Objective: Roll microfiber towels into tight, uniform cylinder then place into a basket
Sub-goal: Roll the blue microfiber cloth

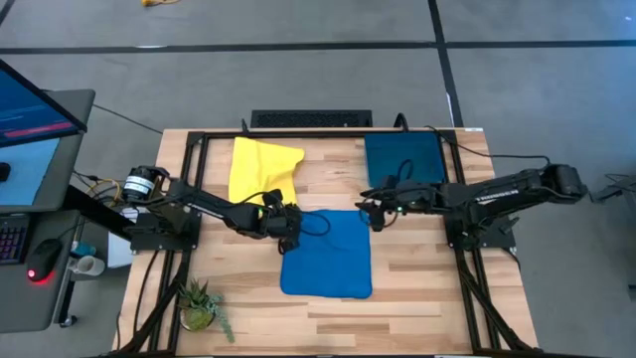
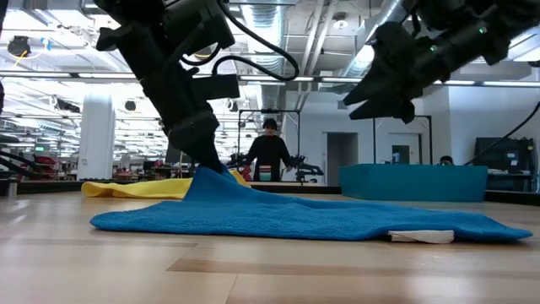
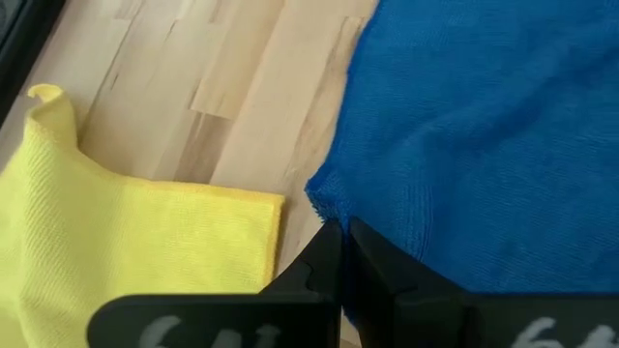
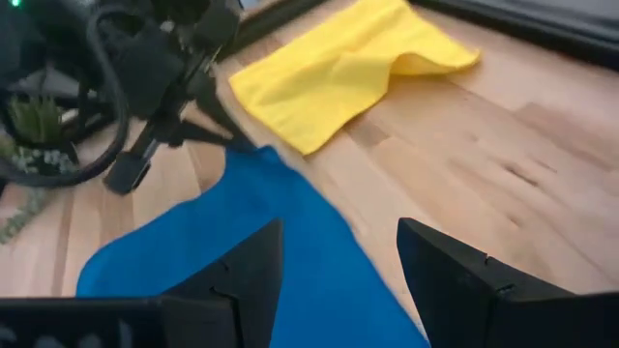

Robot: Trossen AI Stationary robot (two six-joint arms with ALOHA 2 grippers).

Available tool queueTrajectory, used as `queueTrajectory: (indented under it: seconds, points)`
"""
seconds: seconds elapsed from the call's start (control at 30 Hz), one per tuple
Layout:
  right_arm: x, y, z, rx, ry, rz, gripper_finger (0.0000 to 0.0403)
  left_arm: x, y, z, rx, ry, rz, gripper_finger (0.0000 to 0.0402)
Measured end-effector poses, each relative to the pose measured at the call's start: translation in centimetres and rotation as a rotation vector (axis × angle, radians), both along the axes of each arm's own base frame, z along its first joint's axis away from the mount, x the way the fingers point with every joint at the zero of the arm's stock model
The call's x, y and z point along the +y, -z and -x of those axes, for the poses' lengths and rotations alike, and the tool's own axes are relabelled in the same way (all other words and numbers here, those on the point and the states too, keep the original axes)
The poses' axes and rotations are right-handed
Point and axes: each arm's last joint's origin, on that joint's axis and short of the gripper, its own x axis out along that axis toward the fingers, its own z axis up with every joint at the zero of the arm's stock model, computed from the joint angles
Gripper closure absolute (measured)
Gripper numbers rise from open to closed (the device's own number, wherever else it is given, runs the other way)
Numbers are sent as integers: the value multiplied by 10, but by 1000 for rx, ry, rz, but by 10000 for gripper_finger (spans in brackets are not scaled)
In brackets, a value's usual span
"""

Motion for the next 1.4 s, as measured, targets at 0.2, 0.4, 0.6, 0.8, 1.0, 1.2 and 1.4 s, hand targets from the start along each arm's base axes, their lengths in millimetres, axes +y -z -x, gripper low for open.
queueTrajectory:
  seconds: [0.2,0.4,0.6,0.8,1.0,1.2,1.4]
  points:
    - [6,13,-13,135,-25,0,178,1,0,0,5,-1,5,401]
    - [0,29,-20,241,-2,-2,178,1,0,0,6,1,7,401]
    - [-4,41,-24,300,-13,-35,178,1,1,0,10,2,9,401]
    - [-5,53,-26,355,-31,-60,178,1,1,1,11,2,10,401]
    - [-5,66,-25,431,-30,-64,178,1,1,1,11,2,10,401]
    - [-5,78,-24,502,-28,-67,178,1,1,1,12,2,10,401]
    - [-7,81,-23,523,-19,-70,178,1,1,1,13,2,11,401]
